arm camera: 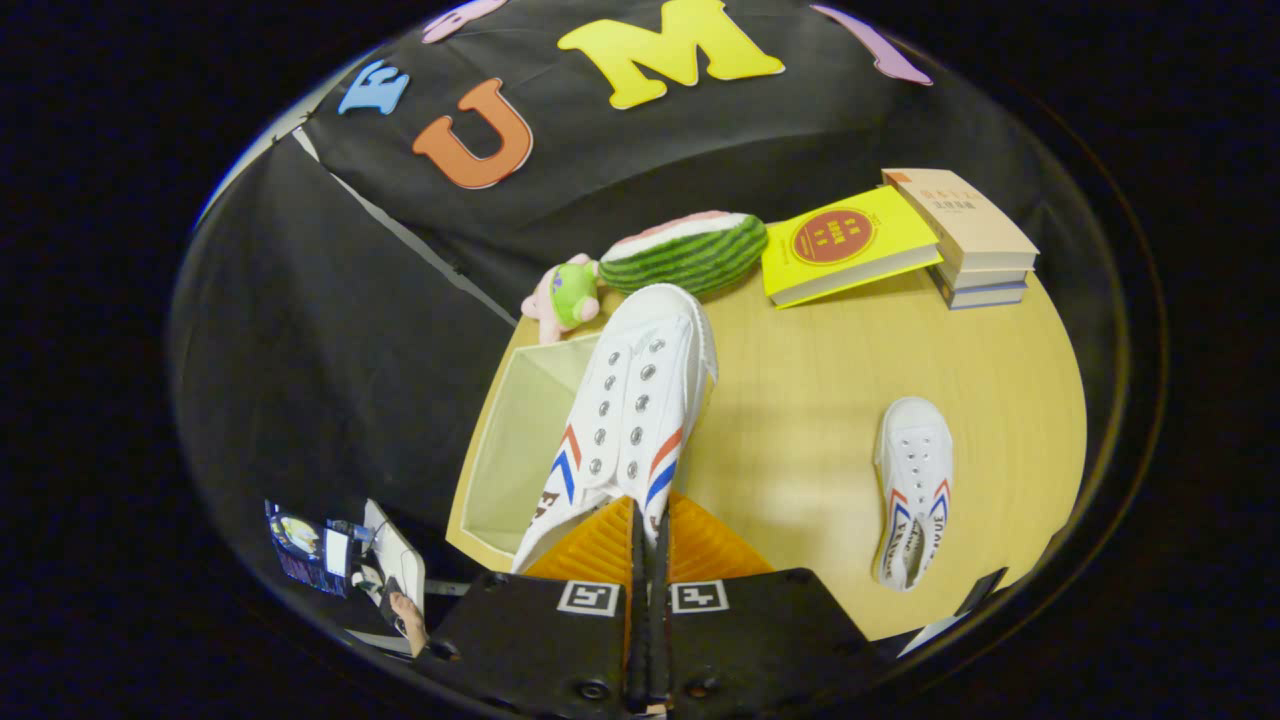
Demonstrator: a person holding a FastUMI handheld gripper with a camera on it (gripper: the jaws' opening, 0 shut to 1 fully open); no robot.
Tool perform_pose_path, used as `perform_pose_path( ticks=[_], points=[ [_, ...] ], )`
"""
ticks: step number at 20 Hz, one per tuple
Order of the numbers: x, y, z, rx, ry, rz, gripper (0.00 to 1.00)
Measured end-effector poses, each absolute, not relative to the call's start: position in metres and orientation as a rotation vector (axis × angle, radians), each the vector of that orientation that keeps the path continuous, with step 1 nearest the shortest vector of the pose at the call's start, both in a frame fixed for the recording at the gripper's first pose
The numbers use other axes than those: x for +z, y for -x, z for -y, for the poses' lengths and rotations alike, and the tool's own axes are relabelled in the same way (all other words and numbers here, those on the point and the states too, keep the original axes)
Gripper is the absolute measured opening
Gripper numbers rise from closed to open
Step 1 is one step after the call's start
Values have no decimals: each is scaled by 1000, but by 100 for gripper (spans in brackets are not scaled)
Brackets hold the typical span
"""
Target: Open the storage box then place both shoes into the box .Put the left shoe in first, then the right shoe, with the right side of both shoes facing outward in a uniform manner.
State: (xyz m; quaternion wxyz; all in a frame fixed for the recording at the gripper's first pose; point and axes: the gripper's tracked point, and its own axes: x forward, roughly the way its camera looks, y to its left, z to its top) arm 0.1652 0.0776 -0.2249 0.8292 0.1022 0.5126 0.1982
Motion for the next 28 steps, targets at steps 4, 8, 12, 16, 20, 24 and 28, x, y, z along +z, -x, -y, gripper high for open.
perform_pose_path(
  ticks=[4,8,12,16,20,24,28],
  points=[
    [-233,-155,-143,488,-222,-1103,5],
    [-258,-155,-198,497,-296,-1098,5],
    [-284,-158,-220,451,-294,-1081,6],
    [-312,-156,-241,440,-316,-1089,6],
    [-338,-154,-250,429,-265,-1095,6],
    [-339,-157,-257,497,-188,-1071,27],
    [-321,-162,-227,438,-47,-984,88]
  ],
)
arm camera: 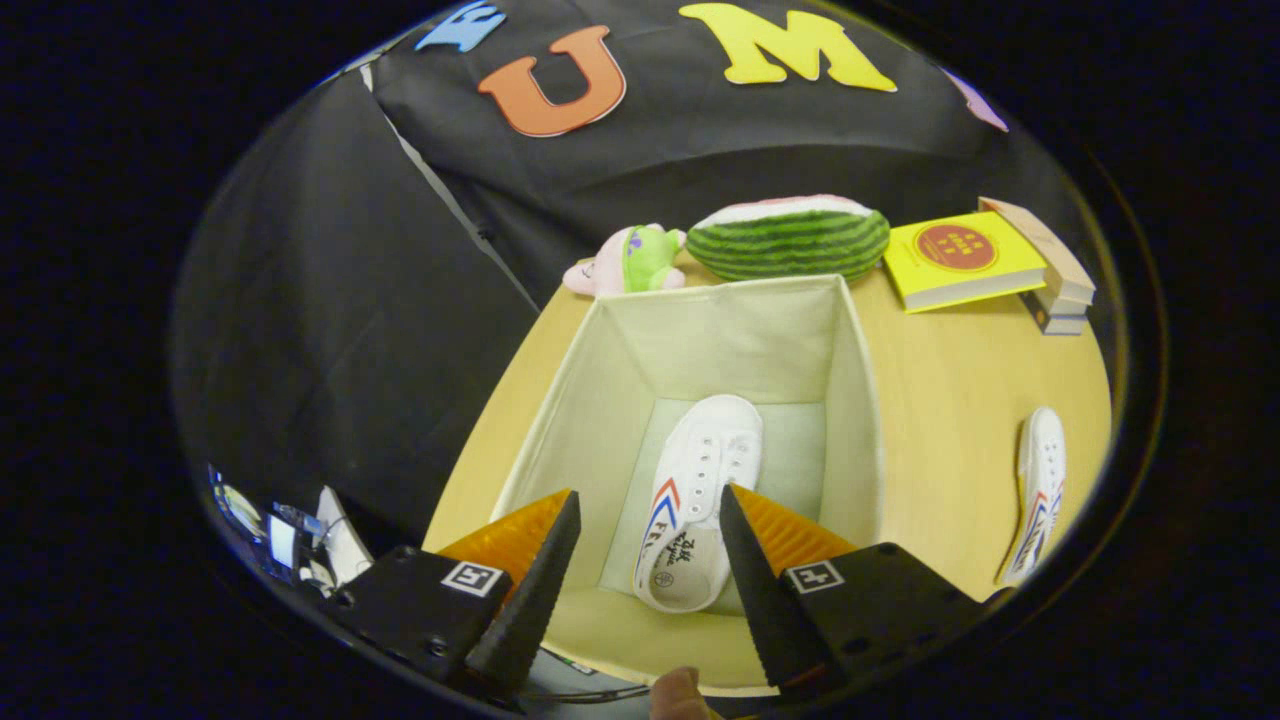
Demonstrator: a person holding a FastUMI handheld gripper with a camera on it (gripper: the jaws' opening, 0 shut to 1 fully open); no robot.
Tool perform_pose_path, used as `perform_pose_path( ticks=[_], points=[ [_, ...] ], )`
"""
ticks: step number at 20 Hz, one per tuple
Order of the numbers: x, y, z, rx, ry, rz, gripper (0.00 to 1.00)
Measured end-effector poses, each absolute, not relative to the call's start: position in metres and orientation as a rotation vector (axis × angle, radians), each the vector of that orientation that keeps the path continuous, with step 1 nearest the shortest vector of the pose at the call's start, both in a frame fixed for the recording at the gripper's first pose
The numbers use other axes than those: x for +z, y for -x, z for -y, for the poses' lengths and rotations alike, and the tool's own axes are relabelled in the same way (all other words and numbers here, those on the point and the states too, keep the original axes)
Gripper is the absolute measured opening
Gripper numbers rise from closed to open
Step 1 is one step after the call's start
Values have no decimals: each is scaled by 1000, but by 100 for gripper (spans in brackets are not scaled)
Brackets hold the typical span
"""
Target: Open the storage box then place both shoes into the box .Put the left shoe in first, then the right shoe, with the right side of both shoes facing outward in a uniform manner.
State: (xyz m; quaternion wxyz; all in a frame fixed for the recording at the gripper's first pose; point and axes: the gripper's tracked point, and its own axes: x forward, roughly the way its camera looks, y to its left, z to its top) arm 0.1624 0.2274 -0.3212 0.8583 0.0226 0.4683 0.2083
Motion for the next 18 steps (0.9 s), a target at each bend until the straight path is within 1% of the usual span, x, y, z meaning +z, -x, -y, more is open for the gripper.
perform_pose_path(
  ticks=[3,8,9,12,14,18],
  points=[
    [-303,-160,-211,425,12,-937,90],
    [-272,-160,-149,315,186,-842,92],
    [-272,-158,-134,290,202,-852,93],
    [-279,-146,-98,291,195,-931,93],
    [-281,-152,-64,247,231,-940,93],
    [-310,-144,-9,234,205,-1040,92]
  ],
)
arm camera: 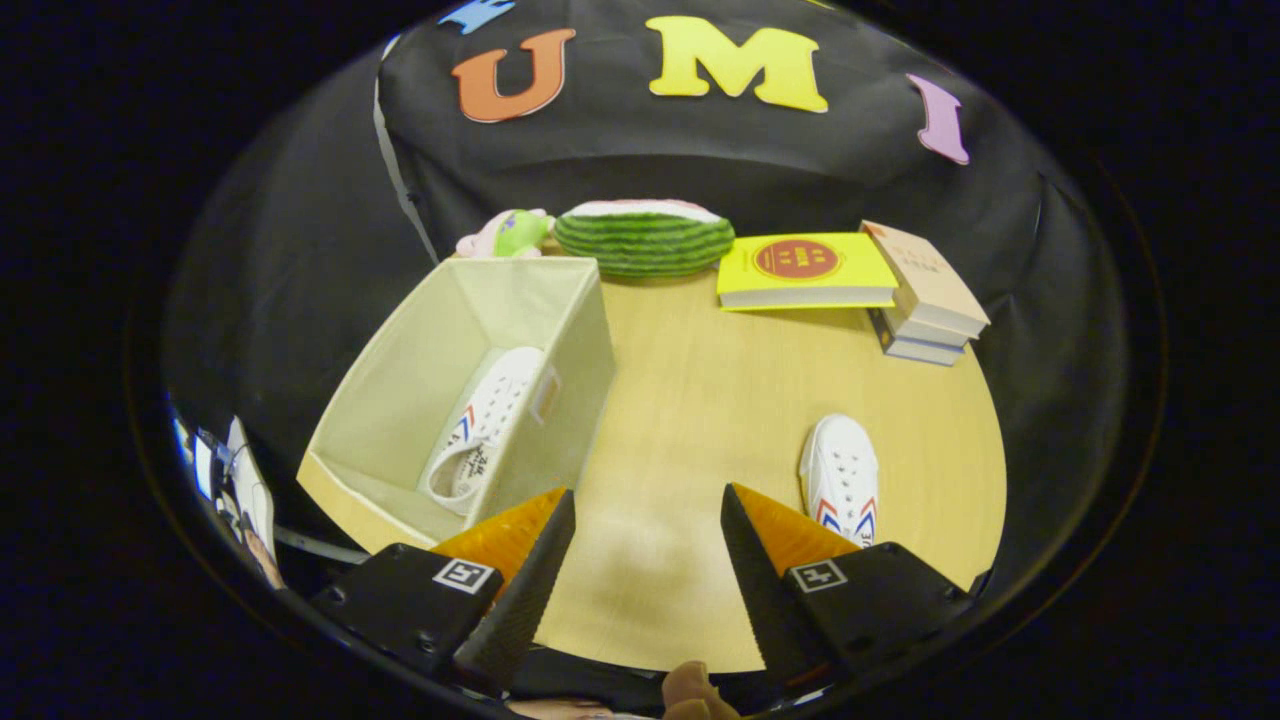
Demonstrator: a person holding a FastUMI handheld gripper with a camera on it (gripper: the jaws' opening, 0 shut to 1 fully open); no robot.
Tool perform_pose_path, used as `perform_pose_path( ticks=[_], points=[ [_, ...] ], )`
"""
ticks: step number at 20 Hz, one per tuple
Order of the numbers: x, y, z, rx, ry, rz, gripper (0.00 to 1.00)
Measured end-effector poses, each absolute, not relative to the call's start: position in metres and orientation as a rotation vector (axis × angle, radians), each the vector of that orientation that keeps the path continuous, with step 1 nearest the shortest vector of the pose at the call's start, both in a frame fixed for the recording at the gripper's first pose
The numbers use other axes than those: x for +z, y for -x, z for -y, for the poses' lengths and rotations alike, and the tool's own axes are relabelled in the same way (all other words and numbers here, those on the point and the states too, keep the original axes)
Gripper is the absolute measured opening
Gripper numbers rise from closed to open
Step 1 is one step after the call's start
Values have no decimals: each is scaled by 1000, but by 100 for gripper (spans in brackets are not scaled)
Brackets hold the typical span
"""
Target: Open the storage box then place both shoes into the box .Put the left shoe in first, then the right shoe, with the right side of both shoes facing outward in a uniform manner.
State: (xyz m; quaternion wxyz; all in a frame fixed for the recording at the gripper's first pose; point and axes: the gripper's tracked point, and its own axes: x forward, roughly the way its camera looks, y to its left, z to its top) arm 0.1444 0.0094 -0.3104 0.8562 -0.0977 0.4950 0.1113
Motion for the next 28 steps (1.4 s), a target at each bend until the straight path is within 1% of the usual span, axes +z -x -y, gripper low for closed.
perform_pose_path(
  ticks=[3,11,15,20,21,22,23,28],
  points=[
    [-330,-142,39,196,213,-1081,92],
    [-352,-149,155,35,249,-1118,92],
    [-366,-150,194,-31,238,-1145,92],
    [-405,-161,214,-65,198,-1224,92],
    [-414,-158,208,-15,168,-1263,92],
    [-407,-162,206,-3,165,-1264,90],
    [-417,-162,209,20,164,-1292,88],
    [-416,-161,209,26,107,-1352,89]
  ],
)
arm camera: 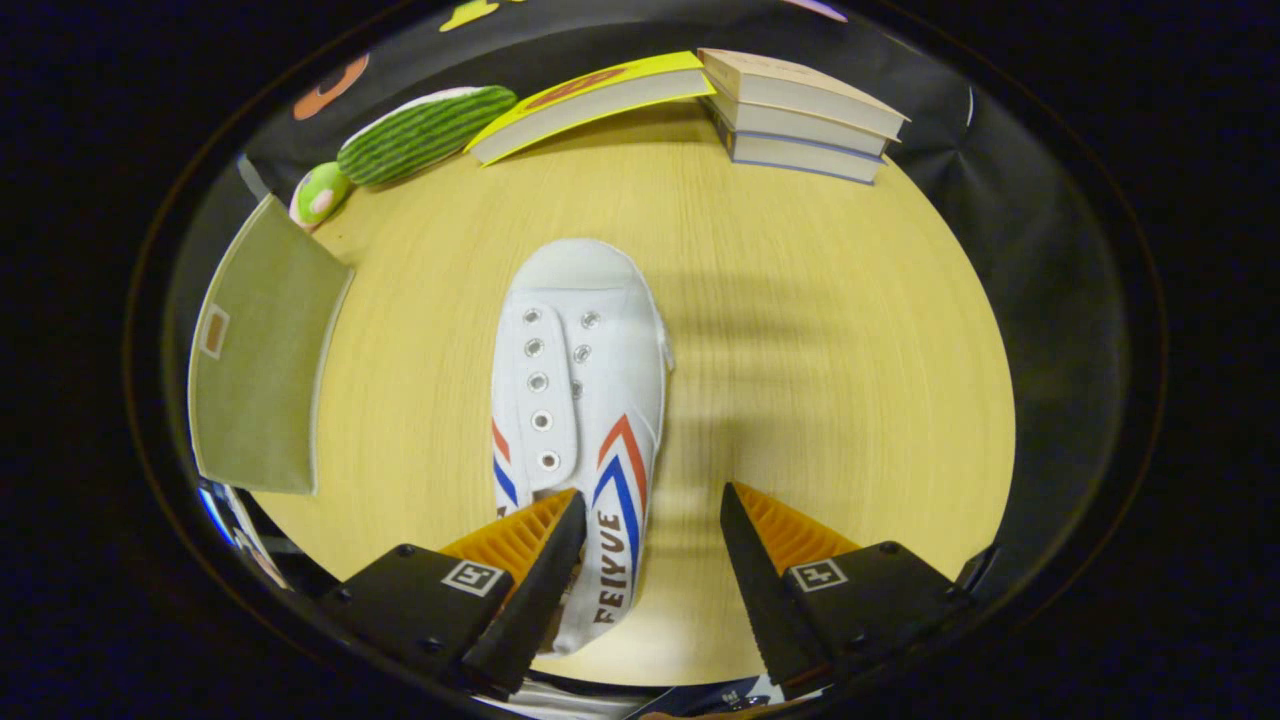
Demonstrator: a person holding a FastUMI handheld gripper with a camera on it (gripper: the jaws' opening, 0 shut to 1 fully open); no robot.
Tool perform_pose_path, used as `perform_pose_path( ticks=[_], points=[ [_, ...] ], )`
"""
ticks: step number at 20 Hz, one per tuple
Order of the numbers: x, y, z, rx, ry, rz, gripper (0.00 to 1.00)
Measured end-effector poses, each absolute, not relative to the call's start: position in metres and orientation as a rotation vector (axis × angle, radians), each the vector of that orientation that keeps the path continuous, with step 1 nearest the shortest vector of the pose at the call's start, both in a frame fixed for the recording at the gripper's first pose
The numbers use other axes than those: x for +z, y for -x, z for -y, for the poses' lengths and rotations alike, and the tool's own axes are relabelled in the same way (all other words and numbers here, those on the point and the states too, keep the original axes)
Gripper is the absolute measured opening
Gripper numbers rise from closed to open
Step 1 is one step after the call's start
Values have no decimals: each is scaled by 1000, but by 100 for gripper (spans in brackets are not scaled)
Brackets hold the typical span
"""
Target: Open the storage box then place both shoes into the box .Put the left shoe in first, then the right shoe, with the right side of both shoes facing outward in a uniform manner.
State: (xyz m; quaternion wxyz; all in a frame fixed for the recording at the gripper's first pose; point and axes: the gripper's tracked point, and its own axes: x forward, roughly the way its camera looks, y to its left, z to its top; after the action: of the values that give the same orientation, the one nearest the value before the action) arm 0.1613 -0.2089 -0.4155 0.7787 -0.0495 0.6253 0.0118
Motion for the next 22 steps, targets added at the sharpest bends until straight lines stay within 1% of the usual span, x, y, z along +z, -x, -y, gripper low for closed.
perform_pose_path(
  ticks=[3,4,5,6,7,8,9,11,17,22],
  points=[
    [-418,-161,202,36,49,-1331,85],
    [-413,-160,193,59,3,-1348,84],
    [-421,-156,194,28,-44,-1309,58],
    [-419,-160,193,27,-54,-1305,33],
    [-413,-160,193,40,-63,-1306,23],
    [-406,-162,190,47,-93,-1303,18],
    [-402,-162,184,49,-135,-1305,9],
    [-393,-161,174,83,-180,-1301,6],
    [-316,-160,133,99,-167,-1190,6],
    [-248,-162,70,196,-192,-1118,6]
  ],
)
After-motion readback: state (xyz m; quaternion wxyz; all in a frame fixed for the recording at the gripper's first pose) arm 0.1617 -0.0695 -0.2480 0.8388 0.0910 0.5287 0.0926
